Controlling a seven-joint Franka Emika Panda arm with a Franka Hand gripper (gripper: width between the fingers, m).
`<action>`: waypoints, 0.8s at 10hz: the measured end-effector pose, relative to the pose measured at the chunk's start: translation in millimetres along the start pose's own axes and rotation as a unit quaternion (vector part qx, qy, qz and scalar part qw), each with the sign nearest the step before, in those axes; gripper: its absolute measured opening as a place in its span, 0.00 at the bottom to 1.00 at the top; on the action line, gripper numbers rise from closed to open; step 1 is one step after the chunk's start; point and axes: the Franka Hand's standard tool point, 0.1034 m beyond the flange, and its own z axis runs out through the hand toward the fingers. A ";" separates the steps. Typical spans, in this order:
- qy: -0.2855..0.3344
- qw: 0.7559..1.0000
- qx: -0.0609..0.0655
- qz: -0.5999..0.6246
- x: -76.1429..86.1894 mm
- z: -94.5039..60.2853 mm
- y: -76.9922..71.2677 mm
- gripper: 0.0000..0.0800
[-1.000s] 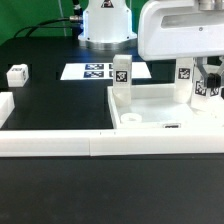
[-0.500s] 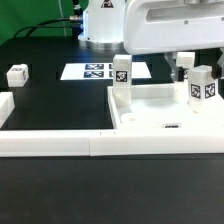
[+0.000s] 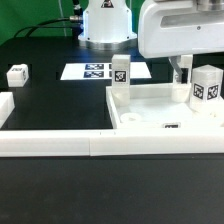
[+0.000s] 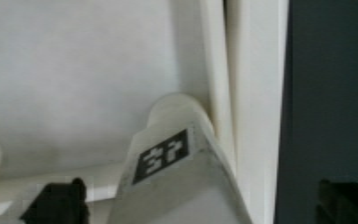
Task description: Assemble square table
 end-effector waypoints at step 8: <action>-0.002 1.000 -0.002 -0.005 -2.5 4.8 2.3 0.36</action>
Offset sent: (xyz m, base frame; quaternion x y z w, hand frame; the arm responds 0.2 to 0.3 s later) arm 0.0000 0.0000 0.0000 0.0000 0.0000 0.0000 1.0000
